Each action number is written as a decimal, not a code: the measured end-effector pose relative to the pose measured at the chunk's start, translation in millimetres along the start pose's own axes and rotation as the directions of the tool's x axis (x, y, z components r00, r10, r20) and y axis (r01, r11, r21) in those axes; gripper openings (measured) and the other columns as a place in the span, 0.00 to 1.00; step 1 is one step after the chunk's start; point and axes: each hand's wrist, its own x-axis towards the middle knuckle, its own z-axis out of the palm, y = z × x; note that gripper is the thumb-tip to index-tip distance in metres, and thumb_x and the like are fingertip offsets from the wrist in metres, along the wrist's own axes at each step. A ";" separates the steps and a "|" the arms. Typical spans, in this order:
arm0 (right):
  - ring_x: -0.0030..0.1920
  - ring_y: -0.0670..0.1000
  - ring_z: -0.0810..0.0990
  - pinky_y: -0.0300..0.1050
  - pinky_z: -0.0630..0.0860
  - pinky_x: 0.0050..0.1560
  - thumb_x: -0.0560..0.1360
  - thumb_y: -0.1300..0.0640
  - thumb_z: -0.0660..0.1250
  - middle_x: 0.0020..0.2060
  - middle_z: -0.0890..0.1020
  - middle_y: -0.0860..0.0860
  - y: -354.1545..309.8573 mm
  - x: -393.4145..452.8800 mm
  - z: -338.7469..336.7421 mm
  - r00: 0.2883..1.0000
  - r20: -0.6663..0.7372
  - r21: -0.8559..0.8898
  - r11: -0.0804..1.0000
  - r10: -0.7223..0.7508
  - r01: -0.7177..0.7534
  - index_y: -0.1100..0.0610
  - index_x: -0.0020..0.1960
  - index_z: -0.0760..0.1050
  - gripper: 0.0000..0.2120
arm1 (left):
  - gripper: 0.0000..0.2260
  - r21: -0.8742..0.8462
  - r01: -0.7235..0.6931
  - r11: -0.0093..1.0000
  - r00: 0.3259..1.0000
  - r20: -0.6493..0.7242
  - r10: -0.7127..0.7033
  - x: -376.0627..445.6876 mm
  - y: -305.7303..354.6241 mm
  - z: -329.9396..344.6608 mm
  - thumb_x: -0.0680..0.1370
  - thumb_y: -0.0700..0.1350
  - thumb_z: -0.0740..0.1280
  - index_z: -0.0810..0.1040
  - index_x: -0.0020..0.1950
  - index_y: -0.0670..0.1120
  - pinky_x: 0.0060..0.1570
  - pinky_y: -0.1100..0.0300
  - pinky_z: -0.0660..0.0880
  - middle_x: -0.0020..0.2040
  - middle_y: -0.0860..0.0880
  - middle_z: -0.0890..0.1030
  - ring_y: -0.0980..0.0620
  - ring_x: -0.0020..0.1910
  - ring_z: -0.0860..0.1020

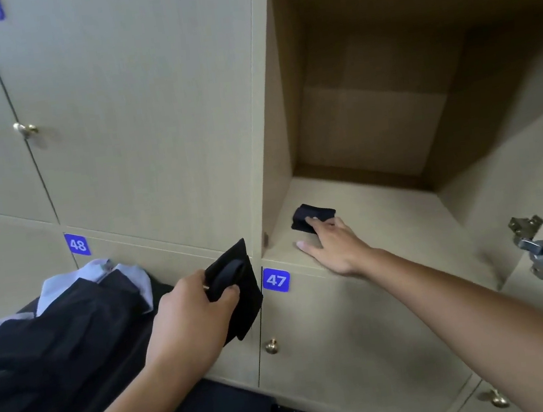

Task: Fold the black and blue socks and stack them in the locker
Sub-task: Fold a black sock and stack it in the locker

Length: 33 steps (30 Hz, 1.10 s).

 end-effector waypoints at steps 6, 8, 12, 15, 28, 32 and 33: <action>0.80 0.53 0.53 0.51 0.53 0.76 0.82 0.33 0.50 0.82 0.54 0.50 -18.7 31.1 12.5 1.000 0.023 -0.118 0.993 0.008 -0.005 0.53 0.82 0.54 0.36 | 0.05 -0.081 -0.002 0.997 1.000 0.010 0.003 11.8 1.4 2.2 0.79 0.51 0.68 0.79 0.45 0.52 0.33 0.58 0.72 0.36 0.51 0.83 0.52 0.37 0.81; 0.79 0.53 0.53 0.51 0.53 0.76 0.82 0.33 0.49 0.82 0.54 0.49 -20.8 36.9 13.7 1.000 0.023 -0.127 0.992 0.019 -0.016 0.53 0.82 0.53 0.36 | 0.04 -0.093 -0.001 0.996 1.000 0.028 0.003 15.0 0.8 2.9 0.78 0.52 0.68 0.80 0.47 0.53 0.35 0.57 0.74 0.37 0.52 0.83 0.53 0.38 0.81; 0.80 0.54 0.52 0.52 0.53 0.75 0.81 0.32 0.49 0.82 0.54 0.49 -23.3 42.9 14.0 0.999 0.018 -0.121 0.992 0.034 -0.032 0.53 0.82 0.53 0.36 | 0.05 -0.102 -0.007 0.995 0.998 0.061 0.013 23.5 -2.9 1.6 0.78 0.52 0.68 0.81 0.48 0.52 0.38 0.56 0.76 0.37 0.52 0.84 0.52 0.39 0.82; 0.80 0.54 0.51 0.53 0.52 0.76 0.81 0.32 0.49 0.82 0.52 0.49 -22.8 46.0 14.8 0.998 0.030 -0.112 0.992 0.052 -0.049 0.52 0.83 0.51 0.37 | 0.06 -0.107 -0.007 0.994 0.997 0.075 0.015 31.7 -7.5 -0.8 0.78 0.52 0.69 0.81 0.47 0.51 0.42 0.53 0.79 0.38 0.52 0.84 0.51 0.40 0.83; 0.42 0.45 0.79 0.46 0.76 0.49 0.81 0.48 0.64 0.42 0.83 0.47 -79.1 -49.5 9.5 0.925 -0.350 0.681 0.719 0.150 0.141 0.52 0.48 0.77 0.09 | 0.06 -0.329 0.057 0.942 0.957 0.286 0.042 45.0 -13.8 -9.1 0.81 0.45 0.68 0.83 0.53 0.47 0.51 0.51 0.79 0.48 0.43 0.87 0.43 0.50 0.85; 0.42 0.47 0.80 0.45 0.74 0.47 0.82 0.42 0.61 0.41 0.84 0.51 -97.7 -71.7 1.4 0.998 -0.055 0.784 0.619 -0.022 0.057 0.54 0.52 0.81 0.18 | 0.08 -0.410 0.106 0.906 0.946 0.323 0.036 40.9 -12.5 -11.2 0.81 0.46 0.67 0.83 0.57 0.46 0.54 0.49 0.80 0.51 0.43 0.87 0.43 0.53 0.85; 0.43 0.48 0.81 0.44 0.75 0.48 0.82 0.43 0.61 0.42 0.85 0.49 -99.1 -76.7 -1.3 0.999 -0.026 0.793 0.607 -0.038 0.043 0.54 0.53 0.81 0.17 | 0.08 -0.425 0.115 0.898 0.943 0.331 0.036 40.3 -12.8 -11.3 0.81 0.46 0.67 0.83 0.57 0.46 0.55 0.47 0.80 0.51 0.43 0.87 0.43 0.53 0.85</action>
